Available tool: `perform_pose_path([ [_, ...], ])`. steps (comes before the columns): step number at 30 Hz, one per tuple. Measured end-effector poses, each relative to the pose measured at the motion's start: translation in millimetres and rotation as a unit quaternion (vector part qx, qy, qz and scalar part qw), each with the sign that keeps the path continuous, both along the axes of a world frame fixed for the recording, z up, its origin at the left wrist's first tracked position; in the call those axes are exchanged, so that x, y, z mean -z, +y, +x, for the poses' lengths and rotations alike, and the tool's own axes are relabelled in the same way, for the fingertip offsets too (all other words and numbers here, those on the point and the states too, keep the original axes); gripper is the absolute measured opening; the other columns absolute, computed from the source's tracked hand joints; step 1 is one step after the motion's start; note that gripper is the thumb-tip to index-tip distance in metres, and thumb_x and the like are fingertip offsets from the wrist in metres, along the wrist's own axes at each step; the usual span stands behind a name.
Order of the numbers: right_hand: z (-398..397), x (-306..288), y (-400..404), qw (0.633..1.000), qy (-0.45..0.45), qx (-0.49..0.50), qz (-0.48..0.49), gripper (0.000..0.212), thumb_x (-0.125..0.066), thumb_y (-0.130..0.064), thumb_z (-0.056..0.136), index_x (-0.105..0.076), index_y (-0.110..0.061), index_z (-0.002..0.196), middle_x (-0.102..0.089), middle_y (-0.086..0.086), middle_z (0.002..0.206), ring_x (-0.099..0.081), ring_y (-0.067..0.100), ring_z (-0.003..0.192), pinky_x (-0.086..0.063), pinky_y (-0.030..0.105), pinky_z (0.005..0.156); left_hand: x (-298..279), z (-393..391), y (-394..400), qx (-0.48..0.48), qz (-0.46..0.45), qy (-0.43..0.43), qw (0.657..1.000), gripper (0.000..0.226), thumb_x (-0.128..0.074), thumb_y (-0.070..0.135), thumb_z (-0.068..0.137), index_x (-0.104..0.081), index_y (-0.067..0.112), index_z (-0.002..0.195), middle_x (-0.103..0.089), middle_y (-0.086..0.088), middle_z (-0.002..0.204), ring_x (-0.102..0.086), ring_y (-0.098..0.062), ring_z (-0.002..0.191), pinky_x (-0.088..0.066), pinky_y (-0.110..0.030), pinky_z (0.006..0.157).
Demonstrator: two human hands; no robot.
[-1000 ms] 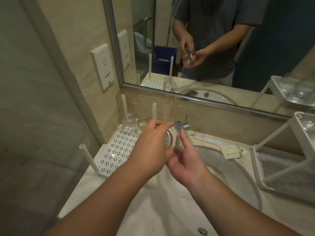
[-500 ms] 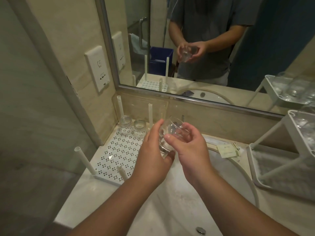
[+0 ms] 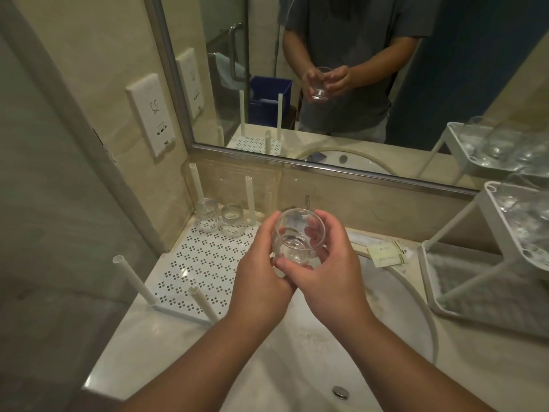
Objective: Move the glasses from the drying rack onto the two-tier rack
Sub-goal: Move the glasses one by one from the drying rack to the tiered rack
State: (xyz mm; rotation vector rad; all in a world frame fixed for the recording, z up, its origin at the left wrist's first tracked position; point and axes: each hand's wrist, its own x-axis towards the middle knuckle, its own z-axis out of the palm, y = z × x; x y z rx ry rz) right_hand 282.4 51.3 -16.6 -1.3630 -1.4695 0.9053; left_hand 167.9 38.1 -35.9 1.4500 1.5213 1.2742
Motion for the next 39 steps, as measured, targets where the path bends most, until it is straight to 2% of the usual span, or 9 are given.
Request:
perform_pose_path([
  [3, 9, 5, -1, 1.000, -0.010, 0.001, -0.010, 0.092, -0.091, -0.033, 0.058, -0.042, -0.038, 0.136, -0.057, -0.018, 0.127, -0.055, 0.002, 0.120, -0.051, 0.036, 0.098, 2, 10, -1, 0.004, -0.016, -0.002, 1.000, 0.081, -0.070, 0.027, 0.065, -0.036, 0.071, 0.124, -0.058, 0.043, 0.113, -0.062, 0.016, 0.096, -0.045, -0.003, 0.073],
  [6, 26, 11, -3, 1.000, -0.013, 0.008, -0.015, 0.091, -0.092, -0.028, 0.060, -0.039, -0.047, 0.132, -0.055, -0.021, 0.128, -0.052, -0.002, 0.121, -0.050, 0.033, 0.099, 8, 26, 0, 0.014, -0.034, -0.007, 0.999, 0.080, -0.071, 0.024, 0.067, -0.041, 0.052, 0.136, -0.063, 0.034, 0.115, -0.063, 0.012, 0.100, -0.049, -0.009, 0.079],
  [11, 68, 20, -6, 0.999, -0.011, 0.040, -0.031, 0.101, -0.093, -0.028, 0.060, -0.039, -0.033, 0.145, -0.053, -0.015, 0.132, -0.049, -0.003, 0.124, -0.040, 0.003, 0.089, 17, 65, 2, 0.050, -0.044, 0.001, 0.998, 0.079, -0.074, 0.010, 0.074, -0.041, 0.045, 0.138, -0.064, 0.024, 0.121, -0.061, 0.011, 0.105, -0.052, -0.014, 0.083],
  [17, 132, 32, -19, 0.992, -0.055, 0.105, -0.040, 0.099, -0.093, -0.035, 0.058, -0.043, -0.030, 0.142, -0.055, -0.016, 0.125, -0.054, 0.002, 0.118, -0.043, 0.020, 0.099, 28, 127, 4, 0.116, -0.049, 0.017, 0.992, 0.079, -0.074, 0.012, 0.070, -0.039, 0.064, 0.117, -0.059, 0.041, 0.111, -0.059, 0.015, 0.100, -0.045, -0.005, 0.077],
  [22, 191, 42, -36, 0.983, -0.054, 0.162, -0.065, 0.091, -0.093, -0.035, 0.058, -0.048, -0.026, 0.137, -0.058, -0.011, 0.121, -0.055, 0.004, 0.113, -0.046, 0.027, 0.098, 42, 184, 0, 0.165, -0.063, 0.051, 0.983, 0.083, -0.080, 0.011, 0.071, -0.043, 0.044, 0.137, -0.051, 0.013, 0.125, -0.057, 0.001, 0.110, -0.051, -0.023, 0.092],
  [26, 238, 51, -47, 0.975, -0.044, 0.205, -0.079, 0.082, -0.093, -0.036, 0.057, -0.048, -0.036, 0.125, -0.058, -0.013, 0.118, -0.055, -0.001, 0.108, -0.047, 0.024, 0.094, 53, 232, -3, 0.204, -0.064, 0.061, 0.975, 0.086, -0.077, 0.012, 0.073, -0.041, 0.047, 0.142, -0.046, 0.014, 0.115, -0.047, 0.015, 0.106, -0.045, -0.010, 0.087],
  [29, 272, 58, -53, 0.967, -0.058, 0.233, -0.087, 0.086, -0.092, -0.040, 0.057, -0.051, -0.030, 0.132, -0.059, -0.017, 0.120, -0.057, 0.002, 0.104, -0.048, 0.022, 0.089, 59, 267, -5, 0.225, -0.066, 0.070, 0.969, 0.092, -0.078, 0.011, 0.074, -0.035, 0.048, 0.146, -0.045, 0.018, 0.111, -0.043, 0.024, 0.104, -0.034, 0.002, 0.084],
  [34, 317, 73, -58, 0.959, -0.066, 0.260, -0.092, 0.081, -0.086, -0.042, 0.065, -0.048, -0.031, 0.136, -0.056, -0.018, 0.125, -0.054, 0.000, 0.105, -0.046, 0.020, 0.089, 73, 317, -6, 0.246, -0.070, 0.094, 0.962, 0.092, -0.073, 0.013, 0.075, -0.030, 0.043, 0.151, -0.049, 0.023, 0.100, -0.050, 0.004, 0.097, -0.044, -0.015, 0.082],
  [39, 355, 90, -53, 0.954, -0.087, 0.268, -0.103, 0.081, -0.085, -0.038, 0.069, -0.046, -0.026, 0.138, -0.055, -0.010, 0.131, -0.053, 0.005, 0.112, -0.045, 0.024, 0.093, 90, 356, -3, 0.247, -0.099, 0.095, 0.959, 0.091, -0.075, 0.011, 0.079, -0.030, 0.041, 0.151, -0.048, 0.032, 0.103, -0.051, 0.014, 0.093, -0.039, -0.003, 0.075],
])
